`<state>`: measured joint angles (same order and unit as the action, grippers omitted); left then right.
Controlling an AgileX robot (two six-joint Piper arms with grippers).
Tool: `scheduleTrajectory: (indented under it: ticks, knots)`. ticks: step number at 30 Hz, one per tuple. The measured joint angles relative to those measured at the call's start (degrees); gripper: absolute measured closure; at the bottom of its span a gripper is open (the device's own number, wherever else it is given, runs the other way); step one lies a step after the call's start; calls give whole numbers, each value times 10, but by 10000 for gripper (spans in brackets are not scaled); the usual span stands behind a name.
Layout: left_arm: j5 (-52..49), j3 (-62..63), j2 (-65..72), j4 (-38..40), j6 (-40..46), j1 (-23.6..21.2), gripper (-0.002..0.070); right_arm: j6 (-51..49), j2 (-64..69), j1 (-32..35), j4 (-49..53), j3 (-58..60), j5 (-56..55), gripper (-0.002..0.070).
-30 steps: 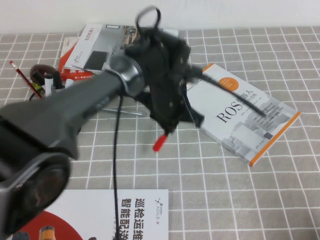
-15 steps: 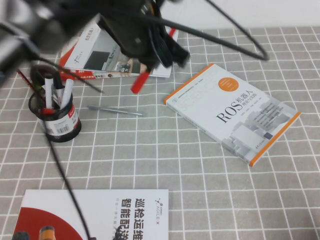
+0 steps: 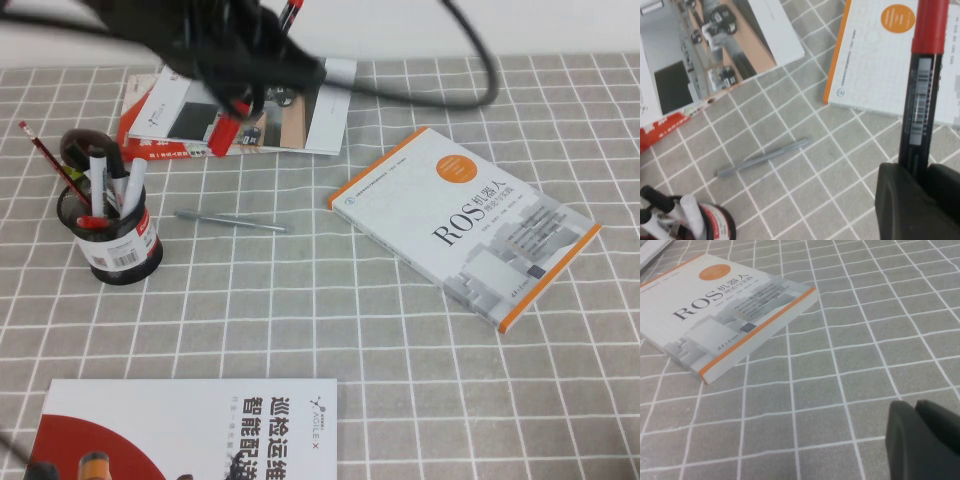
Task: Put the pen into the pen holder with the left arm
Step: Place the pen onto the pen holder
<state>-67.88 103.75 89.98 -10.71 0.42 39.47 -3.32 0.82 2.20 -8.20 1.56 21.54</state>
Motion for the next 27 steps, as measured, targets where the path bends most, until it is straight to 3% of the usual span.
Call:
scheduleTrajectory:
  ticks: [6,13,20,27]
  knots:
    - [124,-149,-83,-13,-9,0,619,0,0,0,0,0,0,691]
    - [335,-369,-223,-100,-96,-25,619,0,0,0,0,0,0,691]
    - [564,-552,-309,-140,-166,-122,619,0,0,0,0,0,0,691]
    - [780,-652,-315,-147,-202,-239,619,0,0,0,0,0,0,691]
